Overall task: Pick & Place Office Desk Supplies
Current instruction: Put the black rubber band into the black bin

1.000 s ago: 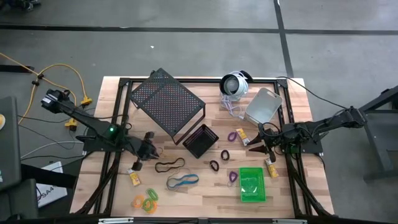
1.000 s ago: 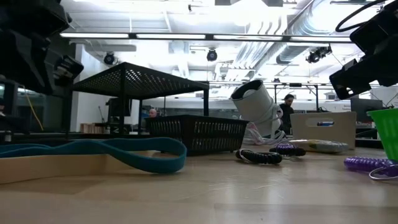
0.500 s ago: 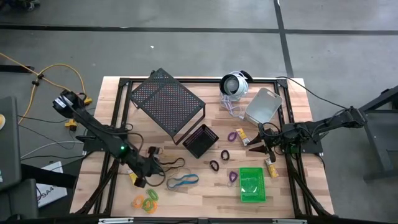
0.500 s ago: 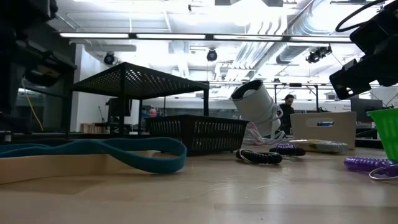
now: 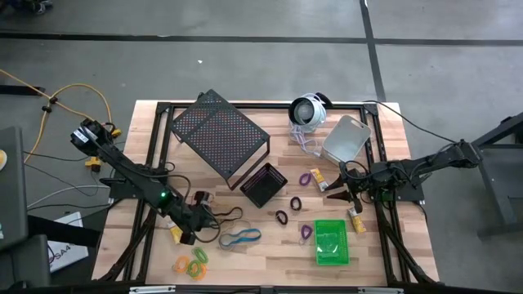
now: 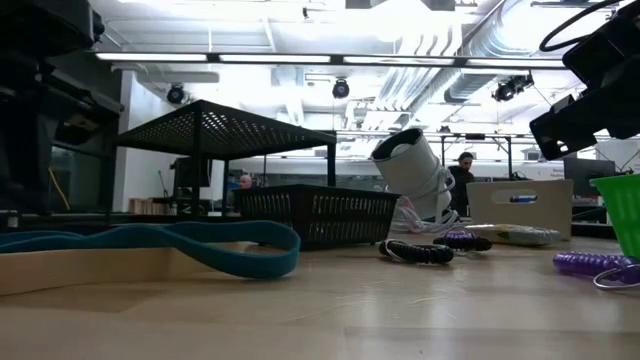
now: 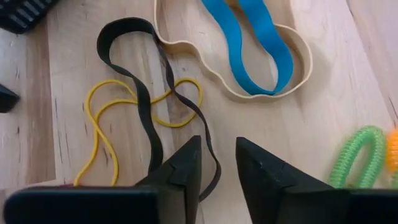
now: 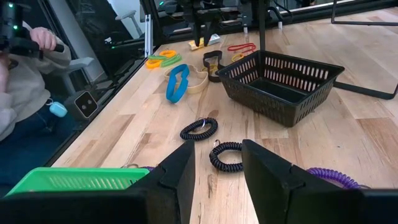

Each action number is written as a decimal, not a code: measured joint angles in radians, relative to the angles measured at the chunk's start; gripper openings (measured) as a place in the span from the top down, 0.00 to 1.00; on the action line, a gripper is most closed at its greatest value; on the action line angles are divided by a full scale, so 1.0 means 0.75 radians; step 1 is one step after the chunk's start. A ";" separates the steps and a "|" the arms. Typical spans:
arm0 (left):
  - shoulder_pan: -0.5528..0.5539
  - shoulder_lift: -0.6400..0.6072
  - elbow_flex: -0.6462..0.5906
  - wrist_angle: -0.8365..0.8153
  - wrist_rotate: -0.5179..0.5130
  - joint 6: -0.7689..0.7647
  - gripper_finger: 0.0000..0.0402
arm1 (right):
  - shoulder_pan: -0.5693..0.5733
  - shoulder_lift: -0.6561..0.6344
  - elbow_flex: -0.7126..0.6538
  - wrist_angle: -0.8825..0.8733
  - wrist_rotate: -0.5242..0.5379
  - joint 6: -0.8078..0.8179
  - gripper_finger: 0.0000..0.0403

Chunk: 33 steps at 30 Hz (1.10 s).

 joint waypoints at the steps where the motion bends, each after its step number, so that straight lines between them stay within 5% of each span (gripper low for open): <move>1: 0.000 0.011 0.000 0.002 0.000 -0.016 0.74 | 0.000 0.000 0.000 0.000 0.000 0.000 0.70; 27: 0.002 0.210 0.000 0.069 0.000 -0.235 0.72 | 0.000 0.000 0.000 0.000 0.000 0.000 0.70; 33: 0.002 0.210 0.000 0.063 0.000 -0.235 0.80 | 0.000 0.000 0.000 0.000 0.000 0.000 0.70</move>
